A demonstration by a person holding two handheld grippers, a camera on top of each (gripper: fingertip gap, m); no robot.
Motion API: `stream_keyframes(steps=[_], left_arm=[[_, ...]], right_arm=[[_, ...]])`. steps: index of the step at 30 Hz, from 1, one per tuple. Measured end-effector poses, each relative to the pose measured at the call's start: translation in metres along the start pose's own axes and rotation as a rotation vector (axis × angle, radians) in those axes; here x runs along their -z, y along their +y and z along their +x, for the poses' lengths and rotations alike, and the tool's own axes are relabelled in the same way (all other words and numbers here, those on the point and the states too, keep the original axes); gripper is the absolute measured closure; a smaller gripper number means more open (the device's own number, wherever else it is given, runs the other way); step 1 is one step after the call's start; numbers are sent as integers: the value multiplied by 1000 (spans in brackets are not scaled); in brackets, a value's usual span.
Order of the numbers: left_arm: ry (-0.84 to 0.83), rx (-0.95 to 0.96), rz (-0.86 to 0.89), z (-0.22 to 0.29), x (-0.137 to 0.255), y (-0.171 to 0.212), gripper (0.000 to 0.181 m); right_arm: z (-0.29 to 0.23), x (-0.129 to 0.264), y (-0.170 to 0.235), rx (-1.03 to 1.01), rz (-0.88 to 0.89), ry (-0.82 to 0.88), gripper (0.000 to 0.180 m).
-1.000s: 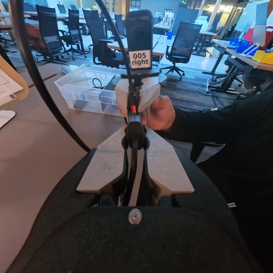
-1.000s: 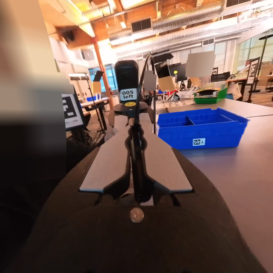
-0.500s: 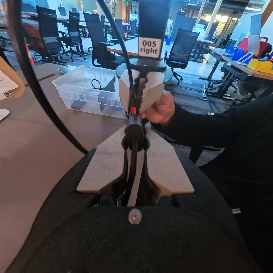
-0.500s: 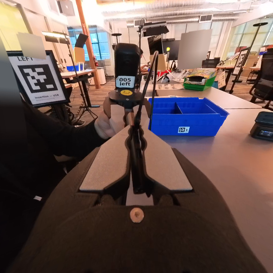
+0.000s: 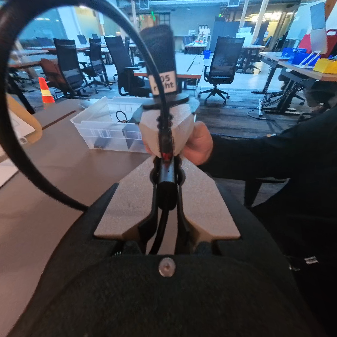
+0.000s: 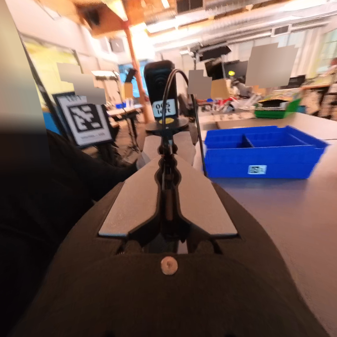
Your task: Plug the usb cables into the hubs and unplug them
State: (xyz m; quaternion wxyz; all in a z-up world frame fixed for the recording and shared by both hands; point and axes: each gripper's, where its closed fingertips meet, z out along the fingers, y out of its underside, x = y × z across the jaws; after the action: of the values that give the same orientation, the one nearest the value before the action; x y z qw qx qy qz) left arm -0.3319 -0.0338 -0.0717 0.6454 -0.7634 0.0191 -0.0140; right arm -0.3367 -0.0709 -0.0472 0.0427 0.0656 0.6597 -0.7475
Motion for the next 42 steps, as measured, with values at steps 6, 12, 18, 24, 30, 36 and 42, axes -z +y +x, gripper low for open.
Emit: stream_keyframes(steps=[6, 12, 18, 24, 30, 36, 42], left_arm=[[-29, 1, -12, -4, 2, 0, 166], [-40, 7, -17, -5, 3, -1, 166], [-18, 18, 9, -8, 0, 2, 167], [-74, -6, -29, -15, 4, 2, 167], [-59, 13, -23, -16, 5, 3, 167], [-44, 20, -27, -15, 5, 4, 167], [-32, 30, -35, -14, 4, 6, 167]], right_arm=[[2, -1, -3, -156, 122, -93, 176], [3, -1, -7, -236, 164, -109, 176], [10, 3, -3, 7, -35, 91, 172], [19, 23, -3, 155, -219, 277, 174], [19, 24, 1, 158, -251, 287, 177], [16, 19, -1, 186, -244, 288, 170], [13, 17, -5, 228, -229, 289, 172]])
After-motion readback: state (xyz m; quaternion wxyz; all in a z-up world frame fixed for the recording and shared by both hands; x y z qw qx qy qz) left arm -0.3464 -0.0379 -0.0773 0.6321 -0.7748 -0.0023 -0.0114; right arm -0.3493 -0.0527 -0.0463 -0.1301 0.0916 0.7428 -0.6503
